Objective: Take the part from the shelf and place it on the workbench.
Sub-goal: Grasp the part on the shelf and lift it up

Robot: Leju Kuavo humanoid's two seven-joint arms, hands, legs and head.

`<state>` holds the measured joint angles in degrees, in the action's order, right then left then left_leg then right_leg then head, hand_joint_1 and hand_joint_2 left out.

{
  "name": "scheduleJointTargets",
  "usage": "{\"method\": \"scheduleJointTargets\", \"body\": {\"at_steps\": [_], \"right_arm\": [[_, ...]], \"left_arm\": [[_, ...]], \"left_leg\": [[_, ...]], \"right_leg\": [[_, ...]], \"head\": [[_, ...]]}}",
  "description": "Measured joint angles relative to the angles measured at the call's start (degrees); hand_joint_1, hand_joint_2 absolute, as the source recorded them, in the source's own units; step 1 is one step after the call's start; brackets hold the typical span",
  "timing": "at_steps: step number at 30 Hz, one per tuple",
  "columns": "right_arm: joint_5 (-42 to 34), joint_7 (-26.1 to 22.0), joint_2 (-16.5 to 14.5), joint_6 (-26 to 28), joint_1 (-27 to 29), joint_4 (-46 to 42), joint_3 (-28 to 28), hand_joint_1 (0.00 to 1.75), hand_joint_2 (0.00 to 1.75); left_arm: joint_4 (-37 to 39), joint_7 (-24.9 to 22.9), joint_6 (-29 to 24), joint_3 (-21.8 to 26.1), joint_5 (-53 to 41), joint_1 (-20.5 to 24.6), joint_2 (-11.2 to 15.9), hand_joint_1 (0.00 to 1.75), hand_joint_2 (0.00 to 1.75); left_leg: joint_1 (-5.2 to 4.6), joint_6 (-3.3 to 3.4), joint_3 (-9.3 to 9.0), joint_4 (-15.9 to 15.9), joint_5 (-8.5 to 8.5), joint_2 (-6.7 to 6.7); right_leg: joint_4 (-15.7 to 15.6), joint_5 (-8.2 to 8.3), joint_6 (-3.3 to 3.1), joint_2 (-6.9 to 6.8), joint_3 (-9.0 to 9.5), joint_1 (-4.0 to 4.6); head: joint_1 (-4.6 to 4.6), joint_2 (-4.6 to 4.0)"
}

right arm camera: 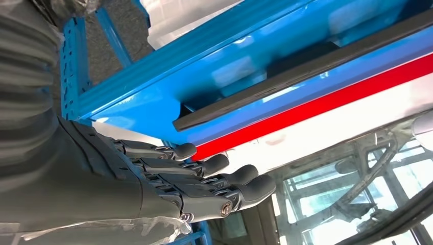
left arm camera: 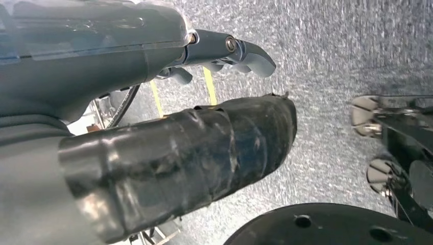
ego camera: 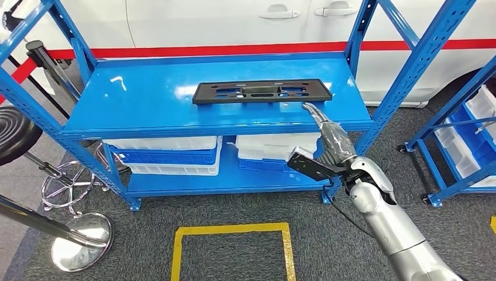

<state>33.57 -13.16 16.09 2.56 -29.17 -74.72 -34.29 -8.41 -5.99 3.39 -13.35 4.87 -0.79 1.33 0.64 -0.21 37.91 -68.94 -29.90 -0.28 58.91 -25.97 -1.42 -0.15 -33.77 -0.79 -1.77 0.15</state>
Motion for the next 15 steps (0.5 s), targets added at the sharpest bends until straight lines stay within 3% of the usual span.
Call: {"method": "scheduleJointTargets", "body": {"at_steps": [2,3,6,8,10,12,13,14,15], "right_arm": [[0.11,0.05,-0.10,0.00,-0.05,0.02,0.00,0.00,1.75],[0.16,0.09,-0.15,-0.01,-0.10,0.03,0.00,0.00,1.75],[0.25,0.20,-0.25,-0.02,-0.23,0.09,-0.10,0.00,1.75],[0.31,0.23,-0.32,-0.02,-0.35,0.15,-0.22,0.00,1.75],[0.33,0.26,-0.31,-0.03,-0.48,0.27,-0.26,0.00,1.75],[0.40,0.26,-0.31,-0.04,-0.44,0.49,-0.33,0.00,1.75],[0.46,0.26,-0.32,-0.04,-0.38,0.63,-0.38,0.00,1.75],[0.57,0.27,-0.32,-0.03,-0.36,0.74,-0.43,0.00,1.75],[0.72,0.29,-0.33,0.00,-0.41,0.81,-0.48,0.00,1.75]], "left_arm": [[0.01,0.18,-0.08,0.00,0.03,-0.01,0.00,0.00,0.00],[0.01,0.30,-0.11,-0.01,0.05,0.00,-0.01,0.00,0.00],[0.02,0.61,-0.01,-0.10,0.04,0.07,-0.01,0.00,0.00],[0.02,0.66,0.14,-0.28,0.01,0.08,-0.06,0.00,0.00],[0.02,0.68,0.20,-0.45,0.00,0.06,-0.11,0.00,0.00],[0.02,0.67,0.22,-0.52,0.00,0.04,-0.10,0.00,0.00],[0.02,0.66,0.22,-0.55,0.00,0.04,-0.10,0.00,0.00],[0.02,0.65,0.23,-0.59,0.00,0.05,-0.10,0.00,0.00],[0.01,0.63,0.24,-0.63,0.00,0.06,-0.12,0.00,0.00]], "left_leg": [[-0.09,0.42,-3.30,7.01,2.78,0.00],[-0.18,0.66,-4.26,9.18,3.34,-0.02],[-0.35,1.44,-4.70,10.37,3.26,-0.12],[-0.17,2.16,-5.34,10.96,3.36,-0.08],[-0.07,2.72,-5.93,11.30,3.25,0.00],[-0.12,3.02,-6.23,11.28,2.93,0.00],[-0.15,3.06,-6.45,11.26,2.71,-0.05],[-0.16,3.02,-6.80,11.24,2.42,-0.12],[-0.16,2.92,-7.28,11.22,2.06,-0.18]], "right_leg": [[0.28,-0.30,0.37,0.09,0.06,0.10],[0.37,-0.38,0.64,0.10,-0.01,0.16],[0.27,-0.47,1.55,0.11,-0.06,0.24],[1.56,-1.37,2.14,0.13,-0.43,0.12],[7.46,-4.12,2.58,0.13,-3.29,-0.01],[15.02,-6.56,2.84,0.13,-7.66,-0.05],[16.72,-6.41,2.87,0.12,-8.97,-0.06],[16.15,-5.02,2.81,0.12,-9.16,-0.05],[13.36,-2.70,2.66,0.12,-8.20,-0.04]], "head": [[0.01,0.00],[0.02,0.00],[0.03,0.00],[0.06,0.00],[0.09,0.00],[0.08,0.00],[0.08,0.00],[0.08,0.00],[0.08,0.00]]}}
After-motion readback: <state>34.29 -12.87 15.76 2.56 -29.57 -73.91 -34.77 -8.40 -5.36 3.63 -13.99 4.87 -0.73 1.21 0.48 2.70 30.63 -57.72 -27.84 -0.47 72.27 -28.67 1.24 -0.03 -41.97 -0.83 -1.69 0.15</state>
